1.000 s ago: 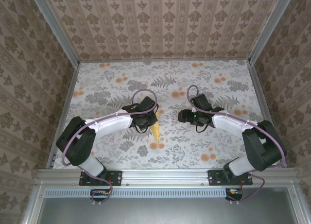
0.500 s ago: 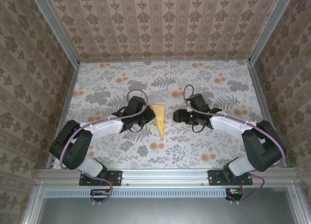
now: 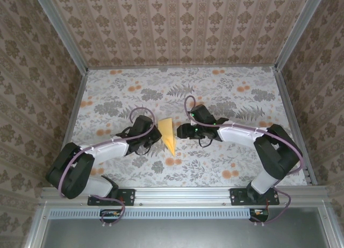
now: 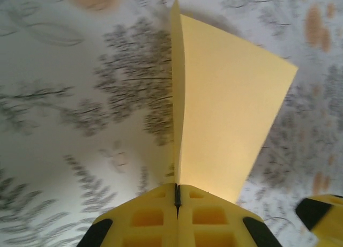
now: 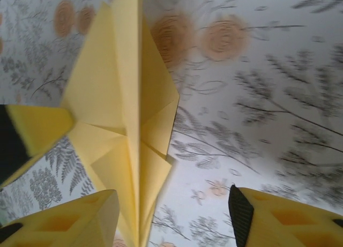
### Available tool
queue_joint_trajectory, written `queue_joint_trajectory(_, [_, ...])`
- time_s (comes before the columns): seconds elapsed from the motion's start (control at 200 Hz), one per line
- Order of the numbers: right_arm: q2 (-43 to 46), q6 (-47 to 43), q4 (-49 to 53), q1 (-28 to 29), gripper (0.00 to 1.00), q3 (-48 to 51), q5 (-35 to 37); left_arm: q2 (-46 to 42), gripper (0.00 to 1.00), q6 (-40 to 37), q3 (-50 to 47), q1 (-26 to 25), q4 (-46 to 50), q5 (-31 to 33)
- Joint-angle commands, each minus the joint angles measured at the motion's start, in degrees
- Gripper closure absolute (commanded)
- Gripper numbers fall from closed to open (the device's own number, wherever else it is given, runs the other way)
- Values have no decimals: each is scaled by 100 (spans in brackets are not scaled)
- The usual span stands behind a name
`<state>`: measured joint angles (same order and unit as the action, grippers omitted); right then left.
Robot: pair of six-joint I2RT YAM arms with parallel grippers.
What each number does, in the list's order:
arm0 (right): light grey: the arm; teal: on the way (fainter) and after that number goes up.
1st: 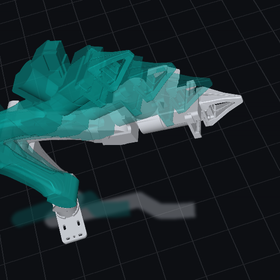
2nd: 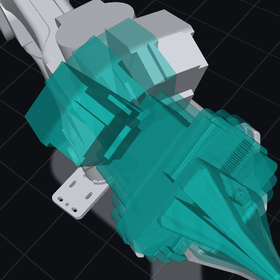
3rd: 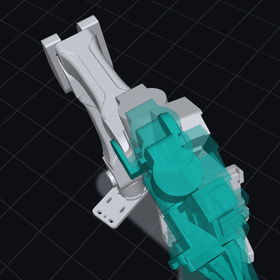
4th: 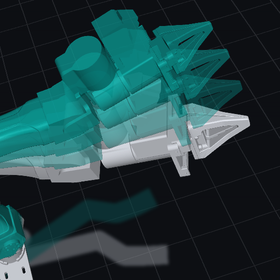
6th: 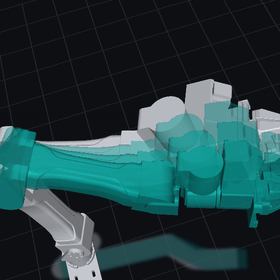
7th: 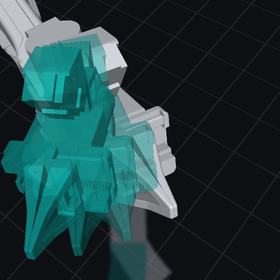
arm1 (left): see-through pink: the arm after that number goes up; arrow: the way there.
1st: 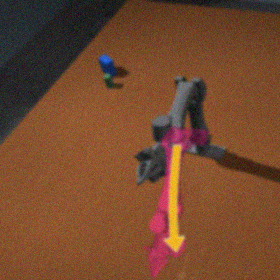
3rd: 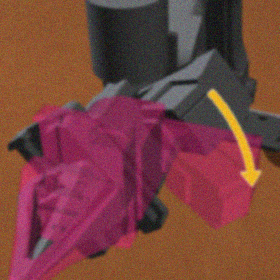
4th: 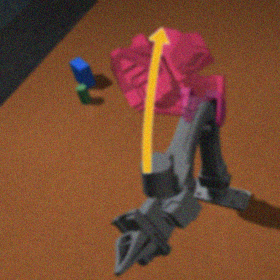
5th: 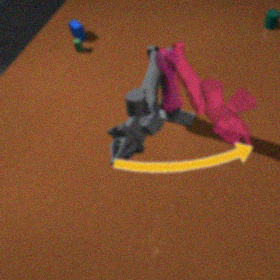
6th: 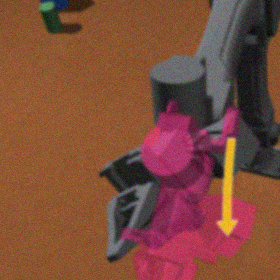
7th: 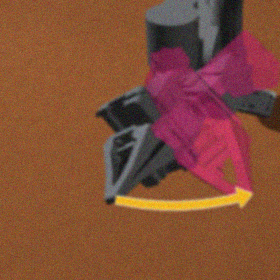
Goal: Fold a paper plane with a square sheet of paper (pick it up from the middle)
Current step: Move a paper plane to the center of the table.
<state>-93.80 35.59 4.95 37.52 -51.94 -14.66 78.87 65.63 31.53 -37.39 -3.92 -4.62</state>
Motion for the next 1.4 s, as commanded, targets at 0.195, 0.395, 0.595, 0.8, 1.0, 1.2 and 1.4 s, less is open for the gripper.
queue_joint_trajectory(0.195, [-722, -192, 480, 616, 43, -847, 24, -451, 100, 220, -227, 56, 582, 489])
queue_joint_trajectory(0.395, [-1106, -282, 774, 681, 41, -1277, 79, -713, 100, 293, -398, 82, 749, 628])
queue_joint_trajectory(0.595, [-1253, 94, 438, 486, 44, -1332, -22, -700, 100, 332, -341, 113, 1142, 670])
queue_joint_trajectory(0.8, [-1586, -127, 664, 472, 51, -1689, -235, -680, 100, 451, -349, 135, 1383, 724])
queue_joint_trajectory(1.0, [-1878, -241, 823, 469, 55, -2014, -547, -645, 100, 458, -304, 144, 1473, 735])
queue_joint_trajectory(1.2, [-1967, -350, 757, 479, 56, -2076, -966, -636, 100, 431, -286, 153, 1443, 699])
queue_joint_trajectory(1.4, [-1830, -327, 530, 477, 54, -1920, -1094, -594, 100, 419, -244, 153, 1447, 668])
